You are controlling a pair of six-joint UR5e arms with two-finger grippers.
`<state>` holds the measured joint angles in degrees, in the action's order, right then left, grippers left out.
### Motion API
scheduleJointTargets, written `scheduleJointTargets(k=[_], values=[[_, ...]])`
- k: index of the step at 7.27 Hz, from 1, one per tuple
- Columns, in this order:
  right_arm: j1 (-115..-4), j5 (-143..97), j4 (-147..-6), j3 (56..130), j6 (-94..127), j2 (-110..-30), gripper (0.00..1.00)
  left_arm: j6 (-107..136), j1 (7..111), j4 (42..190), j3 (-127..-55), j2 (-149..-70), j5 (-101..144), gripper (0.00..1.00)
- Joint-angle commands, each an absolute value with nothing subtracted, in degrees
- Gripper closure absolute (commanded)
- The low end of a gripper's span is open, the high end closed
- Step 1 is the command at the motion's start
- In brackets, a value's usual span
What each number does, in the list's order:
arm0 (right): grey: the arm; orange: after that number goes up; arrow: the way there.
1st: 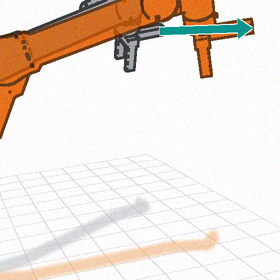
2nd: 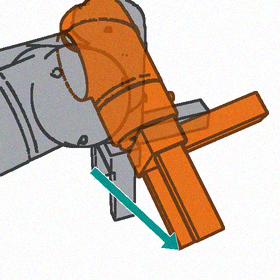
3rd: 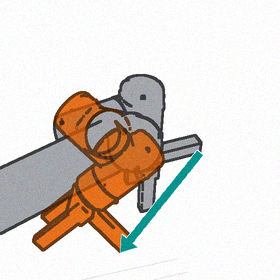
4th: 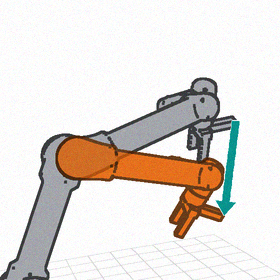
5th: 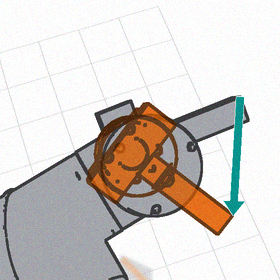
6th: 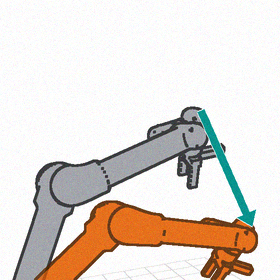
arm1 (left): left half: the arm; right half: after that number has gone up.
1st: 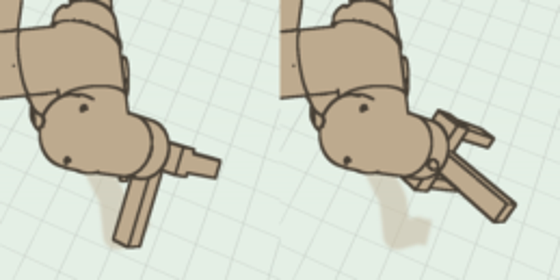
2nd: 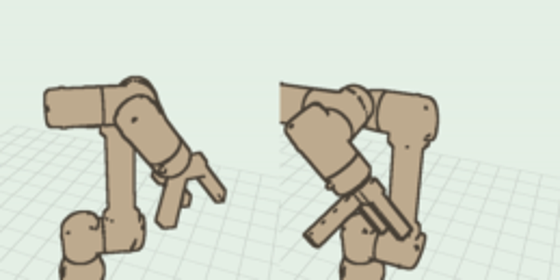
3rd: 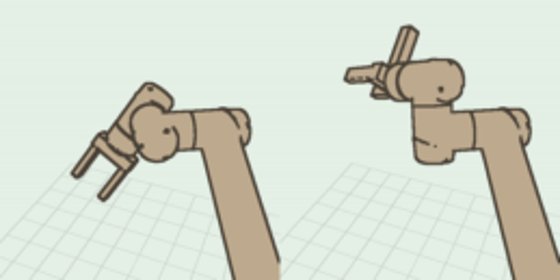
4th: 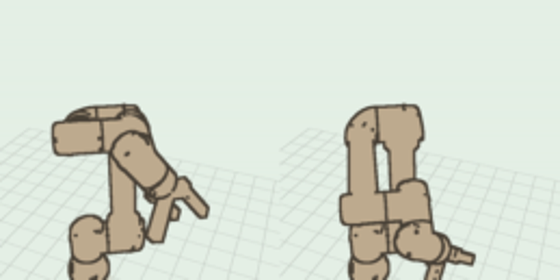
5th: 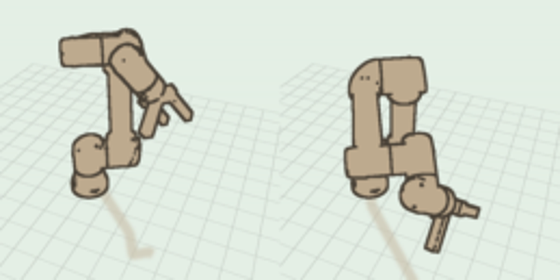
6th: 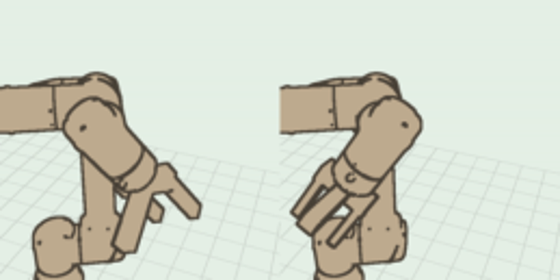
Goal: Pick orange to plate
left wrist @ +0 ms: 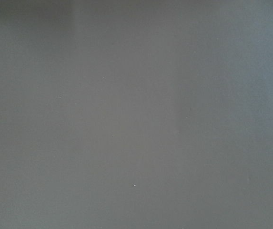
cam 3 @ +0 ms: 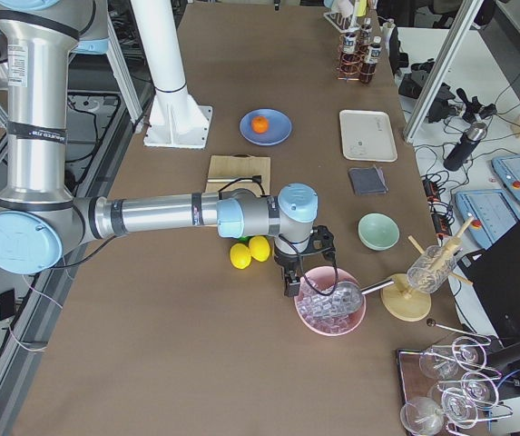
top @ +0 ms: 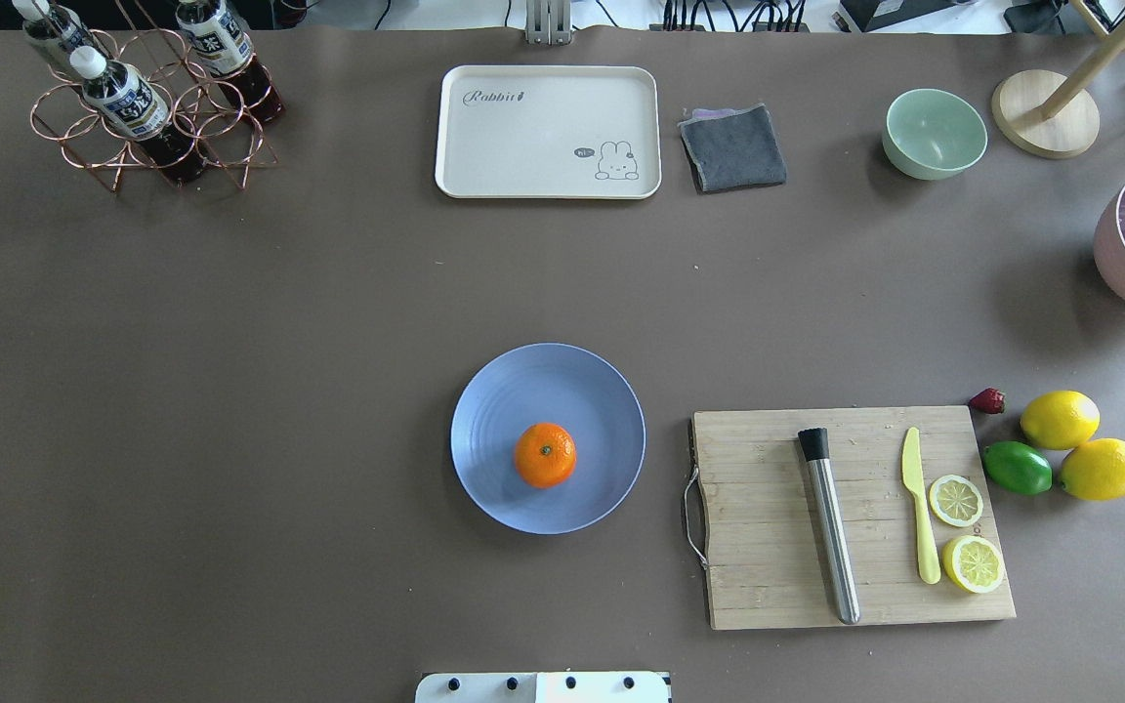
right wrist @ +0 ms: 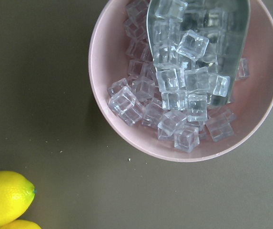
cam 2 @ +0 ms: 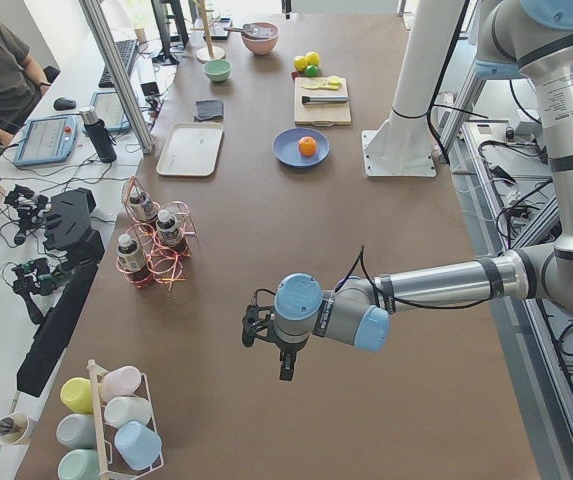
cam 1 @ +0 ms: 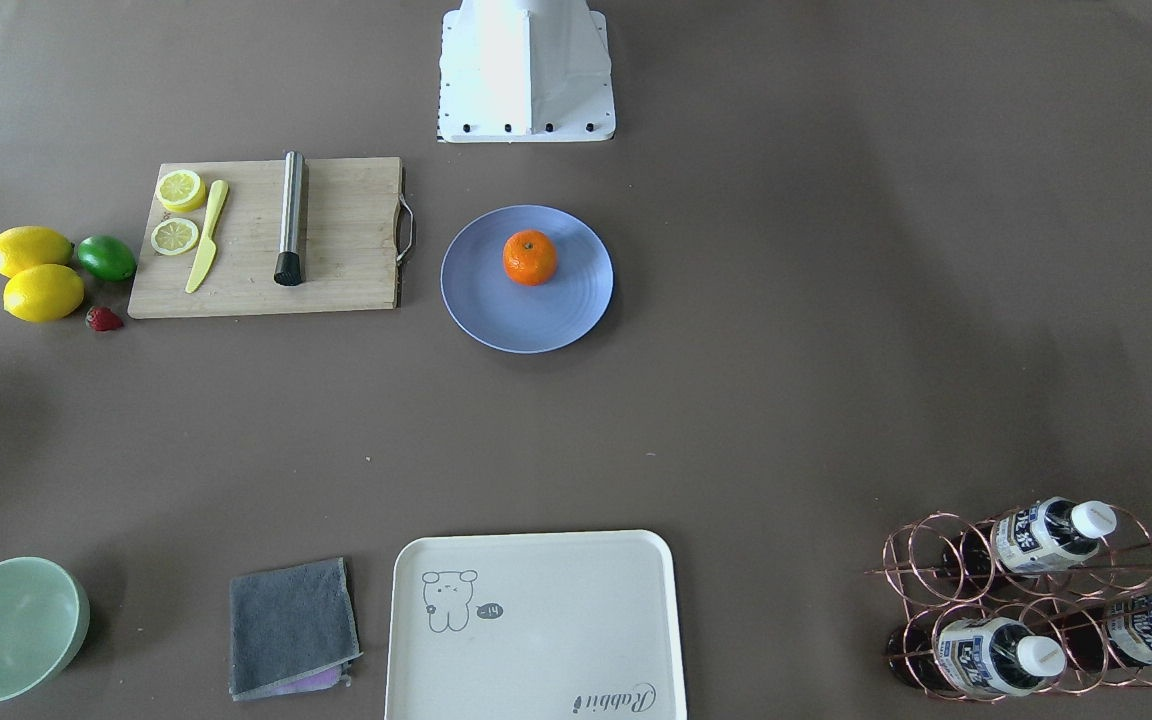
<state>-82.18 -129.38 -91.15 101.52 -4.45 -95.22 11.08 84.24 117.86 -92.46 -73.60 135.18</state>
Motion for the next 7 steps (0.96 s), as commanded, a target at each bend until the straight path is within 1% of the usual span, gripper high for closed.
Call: scheduleJointTargets(k=[1, 7], values=[[-82.2, -129.4, -91.1, 101.6, -4.5, -95.4, 0.0, 11.0, 85.5, 118.8, -90.7, -73.8, 136.8, 0.02], [-82.1, -129.4, -91.1, 101.2, -4.5, -95.2, 0.0, 11.3, 85.6, 118.7, -91.0, -74.1, 136.3, 0.02]])
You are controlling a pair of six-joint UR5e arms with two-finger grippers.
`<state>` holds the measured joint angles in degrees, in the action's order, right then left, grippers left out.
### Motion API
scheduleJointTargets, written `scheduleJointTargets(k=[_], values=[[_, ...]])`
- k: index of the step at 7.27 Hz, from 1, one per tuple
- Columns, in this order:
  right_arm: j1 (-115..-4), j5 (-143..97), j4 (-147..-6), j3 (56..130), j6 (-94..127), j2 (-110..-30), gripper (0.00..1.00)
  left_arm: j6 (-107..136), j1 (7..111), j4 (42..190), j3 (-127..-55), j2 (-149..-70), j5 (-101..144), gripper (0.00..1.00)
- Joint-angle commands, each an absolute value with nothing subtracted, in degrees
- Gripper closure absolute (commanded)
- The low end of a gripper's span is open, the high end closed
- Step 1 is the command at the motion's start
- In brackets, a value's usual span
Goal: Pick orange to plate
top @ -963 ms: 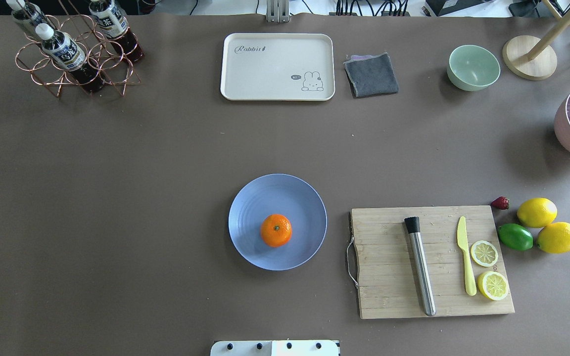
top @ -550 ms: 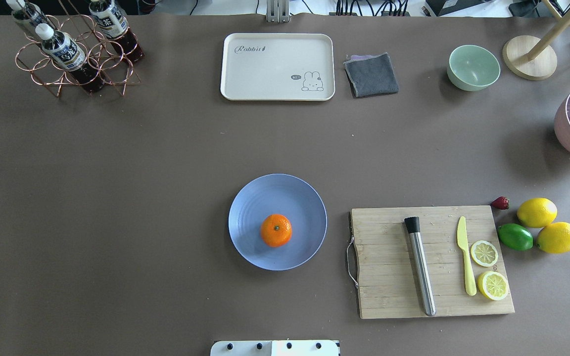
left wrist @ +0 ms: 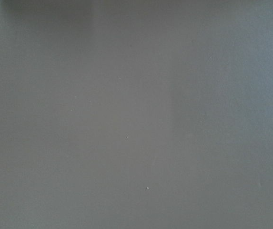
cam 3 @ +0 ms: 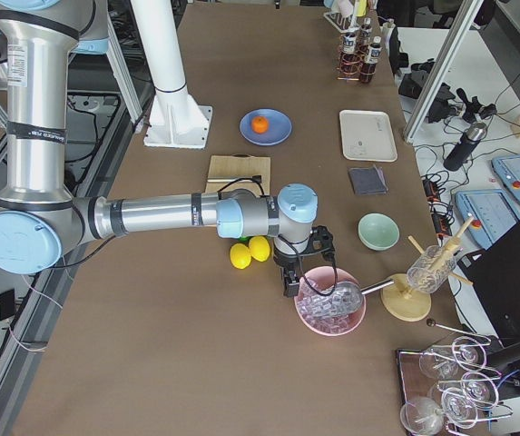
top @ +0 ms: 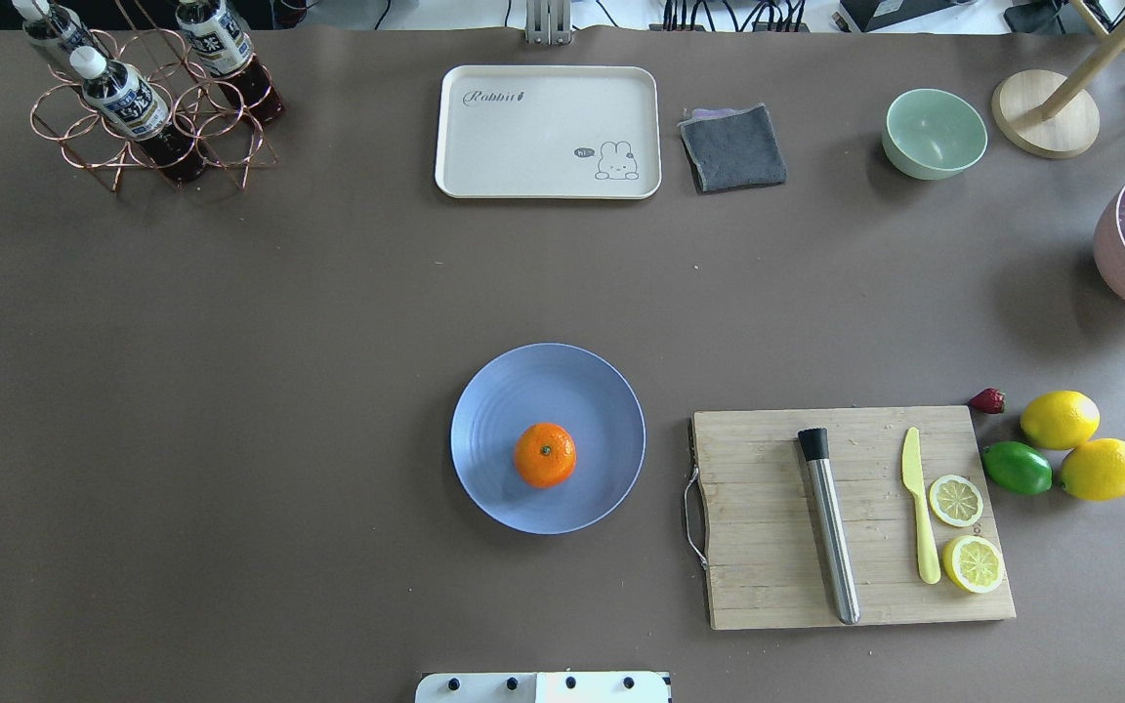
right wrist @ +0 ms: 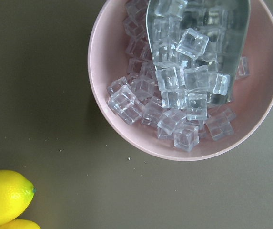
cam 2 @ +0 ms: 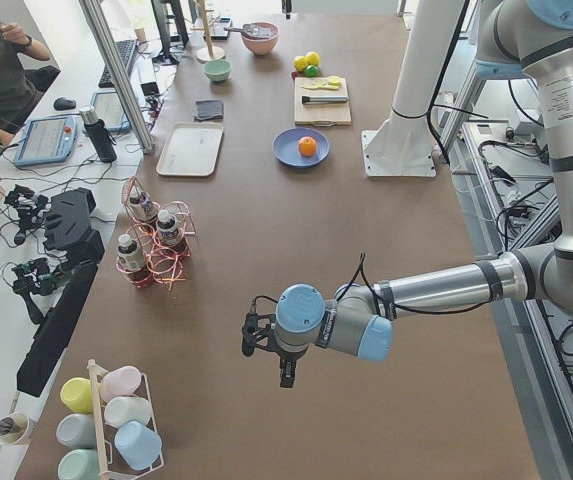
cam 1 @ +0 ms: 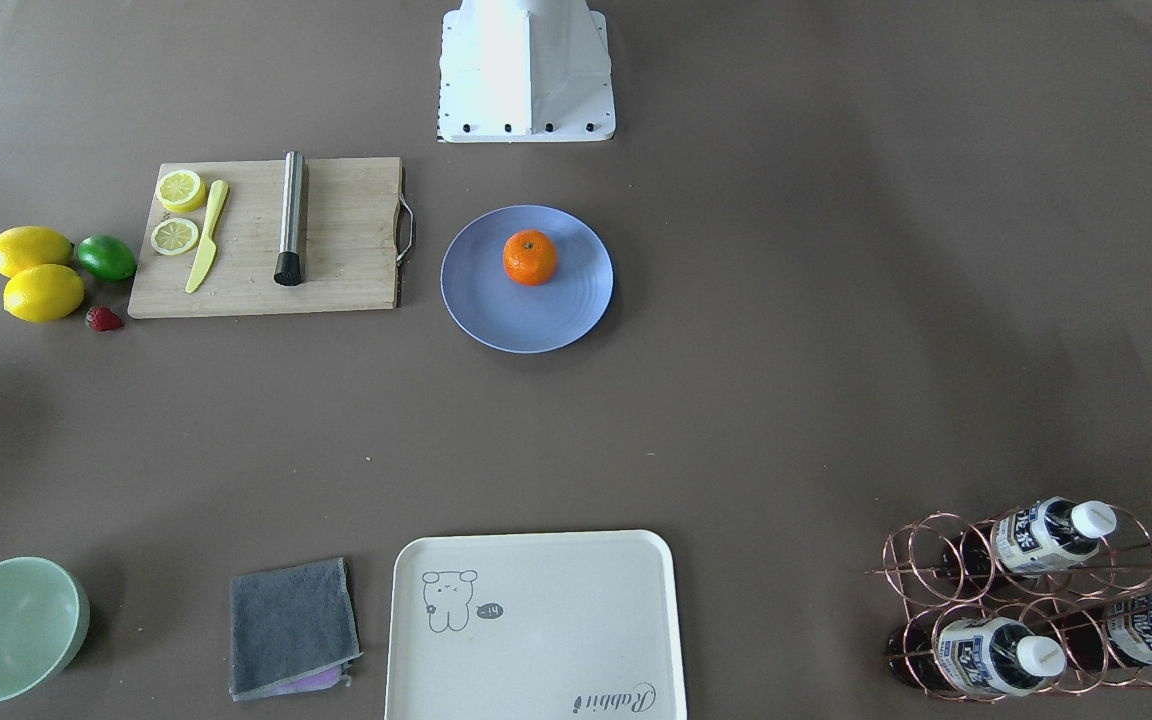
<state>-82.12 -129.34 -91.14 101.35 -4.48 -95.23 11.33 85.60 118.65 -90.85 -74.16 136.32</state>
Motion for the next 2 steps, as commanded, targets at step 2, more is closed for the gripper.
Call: scheduleJointTargets(k=[2], values=[[-82.1, -129.4, -91.1, 101.2, -4.5, -94.8, 0.0, 11.3, 85.6, 118.7, -90.8, -74.3, 136.2, 0.02]])
